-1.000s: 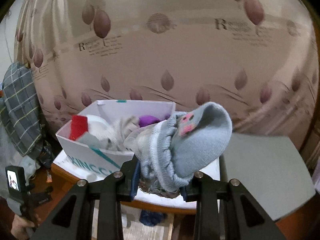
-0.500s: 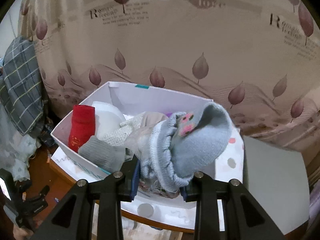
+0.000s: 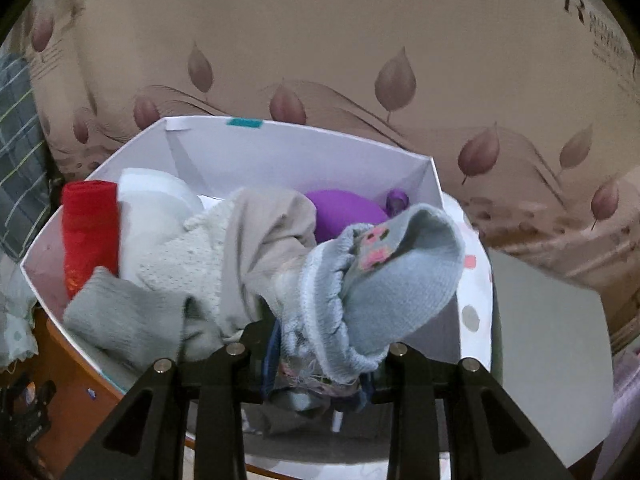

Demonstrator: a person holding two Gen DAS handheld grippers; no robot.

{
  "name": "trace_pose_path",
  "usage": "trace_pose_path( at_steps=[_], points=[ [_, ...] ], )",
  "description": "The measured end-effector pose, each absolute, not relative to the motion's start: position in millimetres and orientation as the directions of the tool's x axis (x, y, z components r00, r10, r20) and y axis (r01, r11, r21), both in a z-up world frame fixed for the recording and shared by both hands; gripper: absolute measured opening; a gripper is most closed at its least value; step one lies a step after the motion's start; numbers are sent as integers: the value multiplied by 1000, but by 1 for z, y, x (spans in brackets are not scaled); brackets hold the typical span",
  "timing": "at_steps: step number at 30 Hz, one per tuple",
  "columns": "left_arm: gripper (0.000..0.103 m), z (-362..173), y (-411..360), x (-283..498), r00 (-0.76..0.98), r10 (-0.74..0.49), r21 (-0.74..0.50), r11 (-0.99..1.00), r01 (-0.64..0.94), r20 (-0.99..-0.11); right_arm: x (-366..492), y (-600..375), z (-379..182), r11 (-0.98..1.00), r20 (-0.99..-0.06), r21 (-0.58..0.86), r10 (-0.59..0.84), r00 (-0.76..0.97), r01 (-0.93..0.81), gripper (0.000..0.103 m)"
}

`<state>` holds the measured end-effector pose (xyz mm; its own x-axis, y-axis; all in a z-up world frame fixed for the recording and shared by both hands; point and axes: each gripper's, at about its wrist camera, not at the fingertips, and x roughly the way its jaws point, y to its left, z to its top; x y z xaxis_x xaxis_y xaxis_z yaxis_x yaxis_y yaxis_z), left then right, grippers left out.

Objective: Take underwear out of drawer
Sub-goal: 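Lower the grey sock into the shoe box and open the right tool, then move the right tool back down into the open drawer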

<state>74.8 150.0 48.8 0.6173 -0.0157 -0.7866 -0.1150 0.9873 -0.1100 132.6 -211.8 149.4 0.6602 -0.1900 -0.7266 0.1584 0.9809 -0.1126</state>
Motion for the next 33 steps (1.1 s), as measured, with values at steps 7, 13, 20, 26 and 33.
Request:
trace_pose_path(
  at_steps=[7, 13, 20, 26, 33],
  points=[
    [88, 46, 147, 76, 603, -3, -89, 990, -113, -797, 132, -214, 146, 979, -724, -87, -191, 663, 186, 41],
    [88, 46, 140, 74, 608, 12, -60, 993, -99, -794, 129, -208, 152, 977, -706, -93, -199, 680, 190, 61],
    [89, 49, 134, 71, 617, 7, -49, 996, -75, -787, 114, -198, 166, 981, -696, -107, -191, 692, 163, 67],
    [89, 47, 127, 71, 604, -30, -70, 997, -42, -797, 99, -186, 180, 974, -669, -170, -224, 709, 147, 72],
    [89, 47, 117, 70, 609, -25, -40, 999, -10, -793, 64, -173, 199, 975, -622, -204, -195, 758, 83, 72]
  ],
)
